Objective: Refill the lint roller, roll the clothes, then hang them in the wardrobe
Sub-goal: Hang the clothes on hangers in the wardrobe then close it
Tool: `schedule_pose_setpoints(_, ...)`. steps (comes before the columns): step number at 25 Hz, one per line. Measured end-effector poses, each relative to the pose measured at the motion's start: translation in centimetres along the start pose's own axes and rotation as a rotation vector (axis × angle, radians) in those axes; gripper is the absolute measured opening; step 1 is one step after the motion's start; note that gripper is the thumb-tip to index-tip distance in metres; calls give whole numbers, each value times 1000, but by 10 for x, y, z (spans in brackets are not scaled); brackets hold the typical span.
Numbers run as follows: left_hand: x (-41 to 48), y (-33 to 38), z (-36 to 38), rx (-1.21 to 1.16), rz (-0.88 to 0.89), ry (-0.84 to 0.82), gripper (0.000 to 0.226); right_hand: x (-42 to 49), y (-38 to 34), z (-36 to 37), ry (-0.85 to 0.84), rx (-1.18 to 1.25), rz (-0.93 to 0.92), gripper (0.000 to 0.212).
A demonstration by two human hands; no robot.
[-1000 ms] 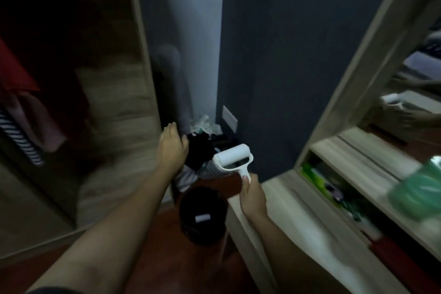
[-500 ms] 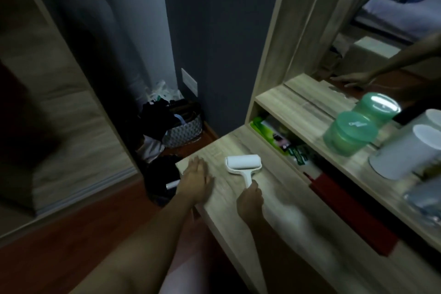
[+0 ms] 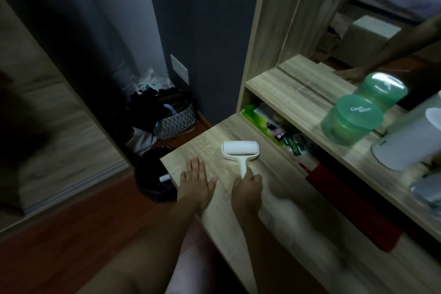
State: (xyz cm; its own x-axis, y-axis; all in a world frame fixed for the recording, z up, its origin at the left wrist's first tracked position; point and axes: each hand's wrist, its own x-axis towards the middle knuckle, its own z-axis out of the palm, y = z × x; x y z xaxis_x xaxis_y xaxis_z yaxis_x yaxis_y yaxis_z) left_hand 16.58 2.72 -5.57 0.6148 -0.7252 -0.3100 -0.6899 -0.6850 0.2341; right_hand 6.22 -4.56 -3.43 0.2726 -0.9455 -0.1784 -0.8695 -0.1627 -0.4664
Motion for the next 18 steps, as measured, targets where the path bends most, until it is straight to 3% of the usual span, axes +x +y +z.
schedule_pose_setpoints(5, 3, -6, -13, -9, 36, -121, 74, 0, -1, -1, -1, -150, -21, 52)
schedule_pose_setpoints(8, 3, -17, -47, 7, 80, -123, 74, -6, -16, -23, 27, -116, -31, 64)
schedule_pose_setpoints(14, 2, -63, -211, 31, 58, 233, 68, 3, -163, -113, 89, -56, -615, 43)
schedule_pose_setpoints(18, -18, -122, -329, 67, 27, 492, 67, -10, -294, -154, 192, 15, -854, 41)
